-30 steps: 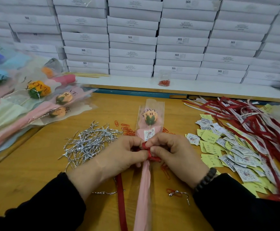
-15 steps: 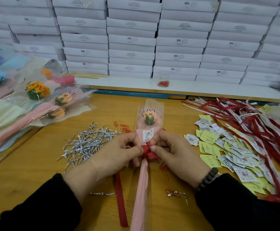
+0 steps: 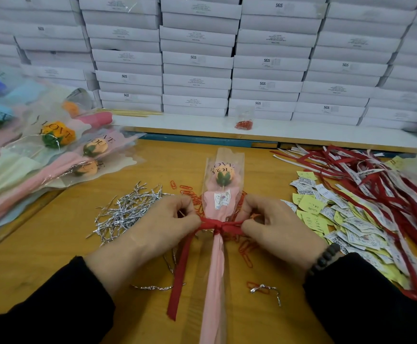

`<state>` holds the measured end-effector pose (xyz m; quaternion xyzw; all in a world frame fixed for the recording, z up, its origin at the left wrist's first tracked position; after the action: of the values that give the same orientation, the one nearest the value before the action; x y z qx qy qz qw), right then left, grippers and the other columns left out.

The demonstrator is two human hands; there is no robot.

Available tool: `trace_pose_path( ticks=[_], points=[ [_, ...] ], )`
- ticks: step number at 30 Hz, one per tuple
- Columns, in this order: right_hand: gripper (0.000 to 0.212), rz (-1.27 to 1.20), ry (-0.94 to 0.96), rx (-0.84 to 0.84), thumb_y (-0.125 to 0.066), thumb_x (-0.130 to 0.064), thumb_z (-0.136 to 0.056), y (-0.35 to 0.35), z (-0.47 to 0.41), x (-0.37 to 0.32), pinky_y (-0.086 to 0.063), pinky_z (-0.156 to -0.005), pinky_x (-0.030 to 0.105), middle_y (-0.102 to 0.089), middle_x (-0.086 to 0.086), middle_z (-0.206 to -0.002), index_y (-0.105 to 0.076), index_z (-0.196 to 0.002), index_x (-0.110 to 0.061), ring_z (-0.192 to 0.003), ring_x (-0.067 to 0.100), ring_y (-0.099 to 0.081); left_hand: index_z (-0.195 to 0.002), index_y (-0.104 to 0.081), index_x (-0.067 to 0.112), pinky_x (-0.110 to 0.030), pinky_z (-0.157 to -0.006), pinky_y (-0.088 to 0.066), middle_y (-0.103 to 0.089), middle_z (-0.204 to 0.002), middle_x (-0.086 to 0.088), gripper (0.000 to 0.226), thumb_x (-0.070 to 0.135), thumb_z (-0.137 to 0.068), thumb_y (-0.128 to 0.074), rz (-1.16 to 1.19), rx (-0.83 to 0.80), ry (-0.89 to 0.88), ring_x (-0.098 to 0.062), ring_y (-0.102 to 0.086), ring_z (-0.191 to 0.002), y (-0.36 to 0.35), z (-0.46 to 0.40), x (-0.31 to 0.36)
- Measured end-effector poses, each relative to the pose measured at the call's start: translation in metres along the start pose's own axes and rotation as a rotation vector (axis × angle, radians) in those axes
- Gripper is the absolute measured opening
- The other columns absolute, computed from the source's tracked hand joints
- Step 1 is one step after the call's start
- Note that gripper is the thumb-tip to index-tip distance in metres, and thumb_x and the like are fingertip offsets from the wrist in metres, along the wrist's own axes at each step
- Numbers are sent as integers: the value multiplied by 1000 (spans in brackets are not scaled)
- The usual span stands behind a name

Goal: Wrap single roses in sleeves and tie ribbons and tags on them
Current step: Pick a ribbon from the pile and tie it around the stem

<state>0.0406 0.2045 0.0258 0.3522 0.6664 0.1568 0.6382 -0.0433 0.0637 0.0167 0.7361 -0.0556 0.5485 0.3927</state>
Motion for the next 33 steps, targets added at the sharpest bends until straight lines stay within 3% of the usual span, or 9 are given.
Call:
trace_pose_path(
  ticks=[3,9,14,21,27,33],
  points=[
    [5,35,-28,-68,-57,-10,-79,-1,0,0,-44,-59,28,-59,-3,-68,-60,-76,-8,-60,11,-51,-59,-49,7,-23,-54,-35,-49,-61,-10,21,-1,-78,-55,-50,-1,-10,-15,-43,-57,2,-1,-1],
    [9,116,-44,-184,-57,-10,-80,0,1,0,-38,-56,24,-54,-1,-68,-59,-77,-3,-61,13,-47,-55,-44,12,-18,-47,-31,-42,-53,0,28,1,-77,-58,-172,15,-20,-11,-37,-50,5,-2,-3],
    [15,165,-75,-284,-55,-12,-82,0,3,1,-29,-45,14,-45,-7,-60,-52,-68,-14,-44,0,-37,-55,-44,13,-27,-54,-33,-43,-55,-1,27,6,-75,-61,-265,19,-22,-15,-39,-54,7,-3,-7],
    [18,221,-80,-346,-57,-17,-82,2,4,2,-32,-56,22,-46,-1,-68,-49,-66,-14,-58,9,-40,-55,-43,16,-32,-60,-38,-44,-59,0,27,12,-73,-61,-373,22,-11,-19,-40,-58,10,-4,-10],
    [21,199,-91,-376,-59,-16,-82,2,5,2,-30,-45,13,-45,-7,-59,-50,-63,-16,-43,-1,-38,-54,-42,15,-31,-58,-36,-44,-57,0,29,12,-73,-62,-406,28,0,-18,-40,-57,12,-5,-13],
    [18,191,-113,-391,-59,-16,-83,3,5,3,-31,-46,14,-45,-6,-59,-52,-66,-14,-46,0,-37,-54,-42,16,-32,-59,-39,-46,-61,-2,29,14,-73,-63,-435,13,14,-19,-42,-58,12,-5,-15]
  ],
)
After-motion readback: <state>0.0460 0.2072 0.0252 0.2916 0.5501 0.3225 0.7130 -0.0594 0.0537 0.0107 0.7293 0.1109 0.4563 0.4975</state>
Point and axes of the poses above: each hand's wrist, its own z-axis away from the middle knuckle, its own y-axis out of the back of the hand, x = y × z, the point moved 6 cm from there along -z, towards the middle knuckle
